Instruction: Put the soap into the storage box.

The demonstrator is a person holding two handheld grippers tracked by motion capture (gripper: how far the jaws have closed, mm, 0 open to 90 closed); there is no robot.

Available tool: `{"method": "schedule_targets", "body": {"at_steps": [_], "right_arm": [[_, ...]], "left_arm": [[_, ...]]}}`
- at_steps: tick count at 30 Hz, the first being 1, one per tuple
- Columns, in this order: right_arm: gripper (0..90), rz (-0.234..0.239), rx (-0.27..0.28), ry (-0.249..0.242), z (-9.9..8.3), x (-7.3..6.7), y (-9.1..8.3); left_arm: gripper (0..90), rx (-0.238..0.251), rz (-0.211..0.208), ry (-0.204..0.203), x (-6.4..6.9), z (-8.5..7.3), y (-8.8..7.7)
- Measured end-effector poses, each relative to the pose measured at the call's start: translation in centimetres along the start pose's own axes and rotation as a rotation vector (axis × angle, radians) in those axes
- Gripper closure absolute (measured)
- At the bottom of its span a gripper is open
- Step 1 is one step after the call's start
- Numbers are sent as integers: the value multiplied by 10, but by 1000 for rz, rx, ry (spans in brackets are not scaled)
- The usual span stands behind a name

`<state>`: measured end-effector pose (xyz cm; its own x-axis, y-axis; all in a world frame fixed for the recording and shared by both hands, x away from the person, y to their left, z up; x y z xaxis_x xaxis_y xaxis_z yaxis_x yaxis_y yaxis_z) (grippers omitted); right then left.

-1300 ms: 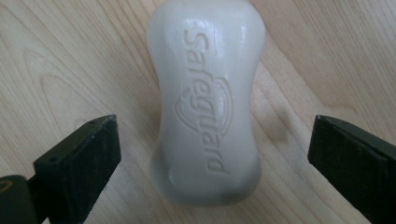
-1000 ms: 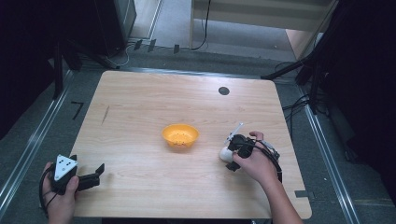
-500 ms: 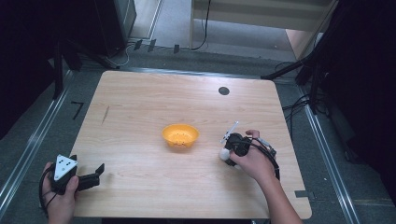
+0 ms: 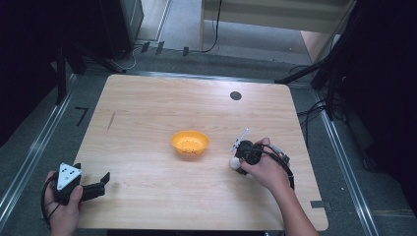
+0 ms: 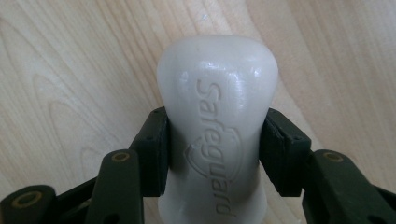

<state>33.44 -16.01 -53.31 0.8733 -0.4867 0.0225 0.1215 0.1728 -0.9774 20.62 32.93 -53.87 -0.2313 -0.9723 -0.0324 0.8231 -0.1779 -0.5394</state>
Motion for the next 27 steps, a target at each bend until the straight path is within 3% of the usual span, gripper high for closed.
{"method": "schedule_targets", "body": {"at_steps": [7, 27], "right_arm": [[499, -51, 16, -25, 8, -1, -7], [505, -46, 93, -59, 26, 2, -19]], "left_arm": [[0, 1, 0, 0, 0, 0, 0], [0, 1, -1, 0, 0, 0, 0]]}}
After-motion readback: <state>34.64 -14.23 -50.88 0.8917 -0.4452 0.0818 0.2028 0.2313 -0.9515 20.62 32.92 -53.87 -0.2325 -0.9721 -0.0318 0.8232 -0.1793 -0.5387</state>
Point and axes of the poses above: each handheld gripper's, and its own axes: y roughly forward along the jaws, z roughly out of its top, x roughly to its right, the point moved 3 cm from there along y, roughly forward along the jaws, and after that the axes turned 1 degree about -z, right-handed, at the moved point
